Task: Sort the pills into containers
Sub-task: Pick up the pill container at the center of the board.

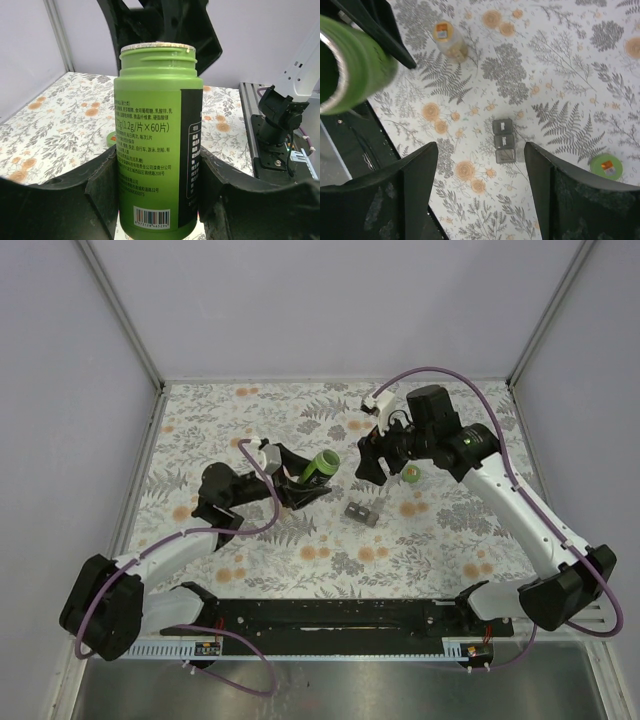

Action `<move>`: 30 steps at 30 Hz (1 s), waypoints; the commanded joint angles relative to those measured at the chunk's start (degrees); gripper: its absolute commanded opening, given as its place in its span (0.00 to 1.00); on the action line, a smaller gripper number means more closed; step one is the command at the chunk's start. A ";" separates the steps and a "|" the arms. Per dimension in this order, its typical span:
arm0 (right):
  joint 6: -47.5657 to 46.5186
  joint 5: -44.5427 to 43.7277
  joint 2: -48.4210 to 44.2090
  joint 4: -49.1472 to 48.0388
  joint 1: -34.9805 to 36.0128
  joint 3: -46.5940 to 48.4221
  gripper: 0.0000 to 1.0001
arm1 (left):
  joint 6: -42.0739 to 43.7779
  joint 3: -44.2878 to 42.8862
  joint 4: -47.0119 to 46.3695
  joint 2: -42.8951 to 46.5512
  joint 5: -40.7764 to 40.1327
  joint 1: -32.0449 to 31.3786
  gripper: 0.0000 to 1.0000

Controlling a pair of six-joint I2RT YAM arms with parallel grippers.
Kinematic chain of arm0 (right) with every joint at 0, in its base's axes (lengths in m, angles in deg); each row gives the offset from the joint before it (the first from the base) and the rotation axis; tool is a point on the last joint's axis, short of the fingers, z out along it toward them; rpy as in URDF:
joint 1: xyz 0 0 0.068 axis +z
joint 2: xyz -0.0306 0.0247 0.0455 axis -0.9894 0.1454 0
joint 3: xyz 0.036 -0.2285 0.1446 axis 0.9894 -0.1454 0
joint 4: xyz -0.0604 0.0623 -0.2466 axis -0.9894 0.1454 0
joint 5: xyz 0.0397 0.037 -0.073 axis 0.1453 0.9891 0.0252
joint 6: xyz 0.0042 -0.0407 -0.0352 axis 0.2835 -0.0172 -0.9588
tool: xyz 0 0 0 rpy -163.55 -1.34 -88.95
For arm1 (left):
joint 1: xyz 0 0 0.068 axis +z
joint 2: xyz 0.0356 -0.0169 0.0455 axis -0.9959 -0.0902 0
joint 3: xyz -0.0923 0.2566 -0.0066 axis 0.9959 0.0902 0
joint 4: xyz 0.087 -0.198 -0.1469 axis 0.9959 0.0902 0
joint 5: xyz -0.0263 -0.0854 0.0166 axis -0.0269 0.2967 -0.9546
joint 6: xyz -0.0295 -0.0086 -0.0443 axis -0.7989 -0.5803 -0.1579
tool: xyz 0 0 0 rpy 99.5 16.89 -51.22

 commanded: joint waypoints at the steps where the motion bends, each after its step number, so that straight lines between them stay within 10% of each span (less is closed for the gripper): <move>1: -1.82 -8.08 -2.02 0.53 -0.81 -3.65 0.79 | 0.21 -0.60 -4.12 2.47 2.00 1.89 0.00; 30: -14.12 -7.04 22.94 6.42 -8.81 -3.83 0.68 | 18.30 -2.26 17.04 3.00 5.78 4.00 0.00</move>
